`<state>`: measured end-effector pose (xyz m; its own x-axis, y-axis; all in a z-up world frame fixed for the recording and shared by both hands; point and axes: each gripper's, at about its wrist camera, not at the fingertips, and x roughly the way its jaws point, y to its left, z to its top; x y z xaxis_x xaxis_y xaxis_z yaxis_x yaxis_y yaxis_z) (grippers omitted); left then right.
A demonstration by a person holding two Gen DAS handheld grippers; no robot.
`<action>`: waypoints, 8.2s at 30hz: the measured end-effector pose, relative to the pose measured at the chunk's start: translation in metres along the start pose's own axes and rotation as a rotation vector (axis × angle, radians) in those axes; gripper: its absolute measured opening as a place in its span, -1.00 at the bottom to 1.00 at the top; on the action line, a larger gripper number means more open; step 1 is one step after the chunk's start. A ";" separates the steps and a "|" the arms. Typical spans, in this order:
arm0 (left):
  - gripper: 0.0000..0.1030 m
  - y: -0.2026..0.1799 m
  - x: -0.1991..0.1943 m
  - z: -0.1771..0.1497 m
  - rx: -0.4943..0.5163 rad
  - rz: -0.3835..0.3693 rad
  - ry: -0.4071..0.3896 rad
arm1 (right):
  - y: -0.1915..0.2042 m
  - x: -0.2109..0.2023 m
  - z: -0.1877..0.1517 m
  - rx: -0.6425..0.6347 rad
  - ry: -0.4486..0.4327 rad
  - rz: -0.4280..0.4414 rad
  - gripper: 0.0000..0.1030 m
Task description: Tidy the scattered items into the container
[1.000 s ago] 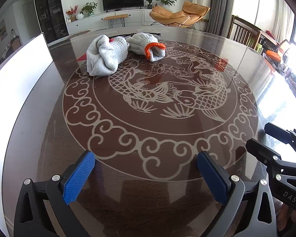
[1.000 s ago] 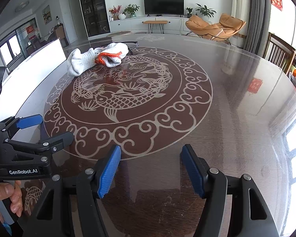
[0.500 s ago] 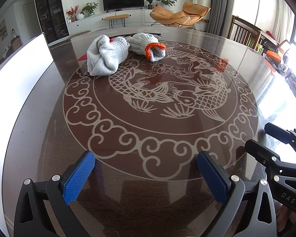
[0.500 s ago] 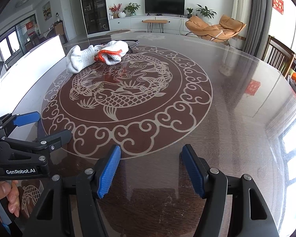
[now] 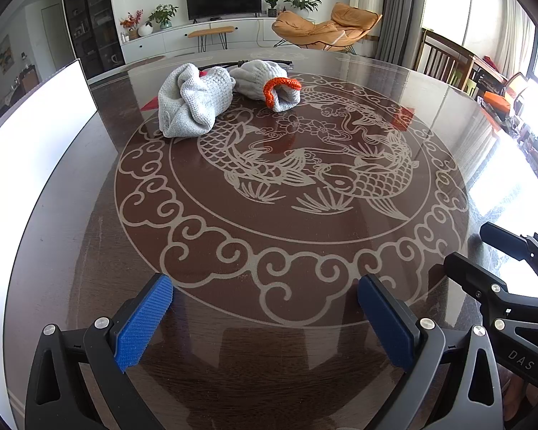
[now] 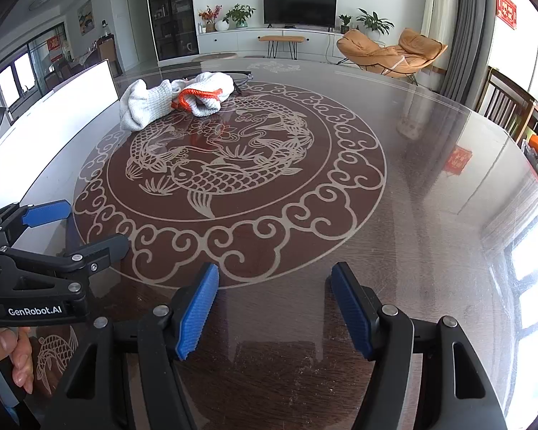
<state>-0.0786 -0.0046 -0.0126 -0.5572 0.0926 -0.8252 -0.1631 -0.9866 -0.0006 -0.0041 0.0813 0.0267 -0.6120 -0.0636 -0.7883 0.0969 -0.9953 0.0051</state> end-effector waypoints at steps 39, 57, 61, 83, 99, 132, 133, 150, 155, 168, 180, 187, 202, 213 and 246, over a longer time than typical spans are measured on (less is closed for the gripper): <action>1.00 -0.001 0.001 -0.001 0.000 -0.001 -0.001 | 0.000 0.000 0.000 0.001 0.000 -0.001 0.30; 1.00 0.047 -0.011 -0.012 -0.061 0.019 -0.004 | 0.002 0.004 0.015 0.020 -0.008 0.102 0.30; 1.00 0.042 -0.007 -0.009 -0.044 0.032 0.004 | 0.033 0.012 0.092 0.026 -0.071 0.177 0.30; 1.00 0.046 -0.001 -0.005 -0.046 0.031 0.004 | 0.084 0.121 0.148 -0.369 0.152 0.229 0.28; 1.00 0.047 -0.001 -0.008 -0.049 0.031 -0.003 | -0.077 0.035 0.055 0.363 0.034 0.642 0.28; 1.00 0.050 0.000 -0.012 -0.055 0.036 -0.008 | 0.034 0.002 -0.011 -0.096 0.049 0.070 0.33; 1.00 0.050 0.000 -0.012 -0.055 0.036 -0.008 | 0.035 0.007 -0.006 -0.094 0.043 0.070 0.33; 1.00 0.045 0.001 -0.009 -0.052 0.024 0.002 | -0.004 0.008 0.020 -0.074 -0.008 0.066 -0.40; 1.00 0.003 0.020 0.022 0.077 -0.098 0.034 | -0.006 0.008 0.023 -0.063 -0.008 0.057 -0.40; 1.00 -0.041 0.076 0.104 0.166 -0.103 0.055 | -0.034 0.005 0.007 0.004 -0.009 -0.001 -0.39; -0.57 -0.043 0.050 0.092 0.193 -0.140 0.015 | -0.038 0.013 0.012 0.006 -0.010 0.003 -0.32; -0.57 -0.024 -0.003 0.022 0.047 -0.257 0.035 | -0.054 0.002 -0.007 0.141 -0.032 0.193 -0.41; -0.57 0.155 -0.142 -0.033 -0.299 -0.167 -0.178 | 0.140 -0.062 0.044 -0.147 -0.087 0.527 -0.42; -0.55 0.369 -0.142 -0.041 -0.509 0.144 -0.048 | 0.419 -0.022 0.151 -0.425 -0.026 0.774 -0.41; 1.00 0.003 -0.003 -0.001 -0.068 -0.025 0.036 | -0.025 0.001 -0.008 0.057 0.026 -0.058 0.19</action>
<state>-0.0769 -0.0078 -0.0104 -0.5240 0.1136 -0.8441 -0.1205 -0.9910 -0.0585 -0.0007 0.1067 0.0206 -0.5950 -0.0044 -0.8037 0.0162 -0.9998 -0.0066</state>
